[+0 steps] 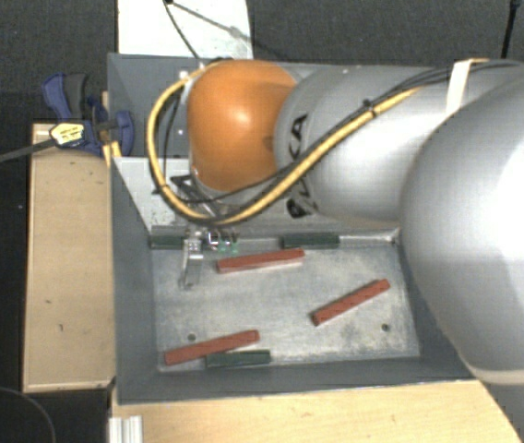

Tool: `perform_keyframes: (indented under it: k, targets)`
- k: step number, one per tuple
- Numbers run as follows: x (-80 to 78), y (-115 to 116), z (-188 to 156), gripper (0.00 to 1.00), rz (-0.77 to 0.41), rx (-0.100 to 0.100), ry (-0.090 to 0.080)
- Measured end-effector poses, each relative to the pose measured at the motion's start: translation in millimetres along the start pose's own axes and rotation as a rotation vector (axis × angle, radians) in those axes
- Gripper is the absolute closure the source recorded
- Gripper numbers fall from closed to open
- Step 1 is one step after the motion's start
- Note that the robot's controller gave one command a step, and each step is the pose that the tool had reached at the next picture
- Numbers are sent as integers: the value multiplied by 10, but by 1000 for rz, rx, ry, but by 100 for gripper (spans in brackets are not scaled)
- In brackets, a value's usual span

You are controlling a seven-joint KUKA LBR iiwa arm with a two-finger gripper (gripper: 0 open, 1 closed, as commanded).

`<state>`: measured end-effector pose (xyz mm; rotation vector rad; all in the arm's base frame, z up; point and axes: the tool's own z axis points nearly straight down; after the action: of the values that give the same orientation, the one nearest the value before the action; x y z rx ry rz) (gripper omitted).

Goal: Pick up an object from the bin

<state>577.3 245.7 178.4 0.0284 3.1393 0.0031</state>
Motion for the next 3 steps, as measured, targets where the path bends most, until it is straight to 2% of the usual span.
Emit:
perform_keyframes:
  k: [1,2,3]
  targets:
    - [118,-892,776,0,191,6,6]
    - [-16,-1386,1094,0,182,3,4]
    - [-18,-1352,1073,100,182,1,2]
